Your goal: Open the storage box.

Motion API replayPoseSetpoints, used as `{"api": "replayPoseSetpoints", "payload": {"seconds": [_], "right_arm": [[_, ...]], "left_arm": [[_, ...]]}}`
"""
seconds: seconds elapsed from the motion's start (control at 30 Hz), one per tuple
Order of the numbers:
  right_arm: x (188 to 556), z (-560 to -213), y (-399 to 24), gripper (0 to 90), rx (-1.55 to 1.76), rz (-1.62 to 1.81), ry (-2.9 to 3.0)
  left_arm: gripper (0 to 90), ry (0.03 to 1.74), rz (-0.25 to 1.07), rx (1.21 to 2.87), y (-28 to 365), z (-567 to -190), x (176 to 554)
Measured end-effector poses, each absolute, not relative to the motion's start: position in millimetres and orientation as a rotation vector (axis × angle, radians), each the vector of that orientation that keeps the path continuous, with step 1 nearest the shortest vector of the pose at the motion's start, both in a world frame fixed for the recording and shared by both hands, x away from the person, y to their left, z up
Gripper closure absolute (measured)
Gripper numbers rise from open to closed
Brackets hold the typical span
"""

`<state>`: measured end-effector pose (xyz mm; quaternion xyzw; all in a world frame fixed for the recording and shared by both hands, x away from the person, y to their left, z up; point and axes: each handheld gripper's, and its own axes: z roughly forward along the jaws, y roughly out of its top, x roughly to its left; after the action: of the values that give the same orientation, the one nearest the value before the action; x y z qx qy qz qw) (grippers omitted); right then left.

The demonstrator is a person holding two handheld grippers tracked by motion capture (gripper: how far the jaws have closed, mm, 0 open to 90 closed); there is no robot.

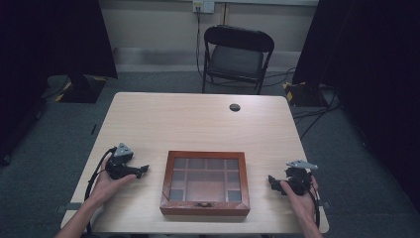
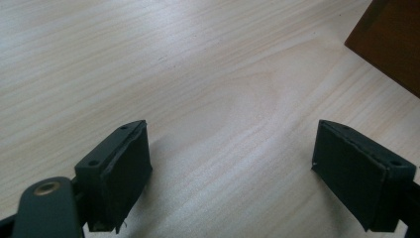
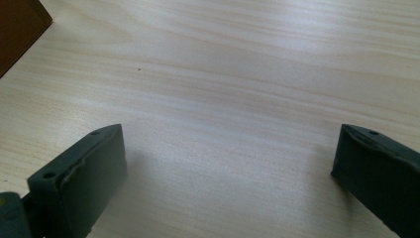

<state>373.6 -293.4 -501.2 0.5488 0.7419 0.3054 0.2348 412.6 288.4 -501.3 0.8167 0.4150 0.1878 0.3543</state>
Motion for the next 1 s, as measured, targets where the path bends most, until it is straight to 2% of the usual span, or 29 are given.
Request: {"api": "replayPoseSetpoints", "payload": {"seconds": [0.3, 0.33, 0.4, 0.5, 0.6, 0.73, 1.0], "right_arm": [[373, -501, -292, 1.1, 1.527, 0.841, 2.017], [371, -499, -291, 8.9, 1.526, 0.844, 2.016], [370, -497, -291, 17.0, 1.523, 0.857, 2.006], [370, -497, -290, 16.1, 1.513, 0.884, 2.024], [371, -494, -289, 19.9, 1.504, 0.902, 2.068], [370, -490, -287, 20.2, 1.49, 0.914, 2.072], [368, -479, -283, 27.8, 1.478, 1.03, 2.102]], "left_arm": [[14.2, 1.076, 0.479, 2.105, 288, -501, 413], [14.2, 1.076, 0.48, 2.106, 288, -501, 413], [14.2, 1.076, 0.479, 2.106, 288, -501, 413], [14.2, 1.075, 0.479, 2.108, 288, -501, 413], [14.2, 1.076, 0.479, 2.105, 288, -501, 413], [14.2, 1.075, 0.48, 2.107, 288, -501, 413], [14.2, 1.076, 0.48, 2.106, 288, -501, 413]]}}
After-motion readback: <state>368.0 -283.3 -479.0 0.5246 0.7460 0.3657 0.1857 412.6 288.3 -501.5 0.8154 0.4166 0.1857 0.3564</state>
